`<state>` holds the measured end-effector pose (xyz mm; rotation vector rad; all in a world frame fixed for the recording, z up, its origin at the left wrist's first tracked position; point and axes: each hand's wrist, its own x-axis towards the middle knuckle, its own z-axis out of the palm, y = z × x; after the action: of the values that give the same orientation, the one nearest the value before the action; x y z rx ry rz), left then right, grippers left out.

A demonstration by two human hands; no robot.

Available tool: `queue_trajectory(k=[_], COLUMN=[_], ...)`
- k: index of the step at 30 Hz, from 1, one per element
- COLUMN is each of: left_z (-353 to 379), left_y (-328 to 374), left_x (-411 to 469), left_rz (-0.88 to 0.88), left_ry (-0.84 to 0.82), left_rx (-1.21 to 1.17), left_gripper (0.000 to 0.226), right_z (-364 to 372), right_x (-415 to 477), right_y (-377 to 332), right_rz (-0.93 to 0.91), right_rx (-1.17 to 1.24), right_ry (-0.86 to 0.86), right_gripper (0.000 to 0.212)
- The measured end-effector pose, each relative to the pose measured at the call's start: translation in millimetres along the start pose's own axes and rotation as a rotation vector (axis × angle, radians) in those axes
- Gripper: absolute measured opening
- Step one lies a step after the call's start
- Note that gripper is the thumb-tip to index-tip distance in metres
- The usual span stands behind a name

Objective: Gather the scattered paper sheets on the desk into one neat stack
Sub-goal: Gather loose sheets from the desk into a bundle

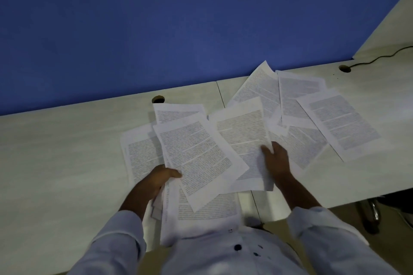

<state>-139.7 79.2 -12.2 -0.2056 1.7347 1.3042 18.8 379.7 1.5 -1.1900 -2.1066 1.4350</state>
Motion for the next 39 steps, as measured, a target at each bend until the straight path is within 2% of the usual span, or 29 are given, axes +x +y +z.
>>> queue_trajectory(k=[6, 15, 18, 21, 24, 28, 31, 34, 36, 37, 39], left_z=[-8.5, -9.0, -11.0, -13.3, -13.5, -4.1, 9.0, 20.4, 21.6, 20.4, 17.4], left_y=[-10.0, -20.6, -20.7, -19.7, -13.5, 1.8, 5.8, 4.6, 7.1, 9.5, 16.8], left_x=[-1.1, -3.4, -2.0, -2.3, -4.0, -12.2, -16.5, -16.7, -19.6, -22.0, -28.3], left_rz=[0.039, 0.085, 0.079, 0.057, 0.035, 0.042, 0.168, 0.264, 0.295, 0.311, 0.339], left_ry=[0.085, 0.109, 0.105, 0.081, 0.041, -0.106, 0.008, 0.090, 0.088, 0.057, -0.016], left_rx=[-0.003, -0.020, -0.012, 0.005, -0.079, -0.194, -0.059, 0.005, -0.048, -0.091, -0.119], left_gripper=[0.032, 0.029, 0.030, 0.032, 0.033, 0.046, 0.043, 0.045, 0.044, 0.043, 0.043], right_z=[9.5, -27.6, -15.6, 12.6, 41.3, 62.6, 66.6, 62.6, 52.8, 45.7, 29.5], right_x=[16.3, 49.0, 42.8, 24.7, 4.7, -20.0, -31.7, -28.6, -22.3, -21.7, -15.7], right_y=[-43.2, -44.1, -40.7, -31.8, -11.9, 2.3, -6.0, -12.3, -17.0, -23.3, -29.8], right_rz=[-0.127, 0.018, 0.008, -0.065, -0.074, -0.128, -0.114, -0.090, -0.107, -0.110, -0.025], right_rx=[0.032, 0.331, 0.273, 0.162, 0.013, -0.132, -0.170, -0.208, -0.262, -0.246, -0.081], right_ry=[0.290, 0.591, 0.493, 0.265, 0.042, -0.230, -0.383, -0.420, -0.365, -0.316, -0.213], right_gripper=[0.022, 0.031, 0.027, 0.012, 0.014, 0.014, 0.012, 0.006, 0.009, 0.014, 0.039])
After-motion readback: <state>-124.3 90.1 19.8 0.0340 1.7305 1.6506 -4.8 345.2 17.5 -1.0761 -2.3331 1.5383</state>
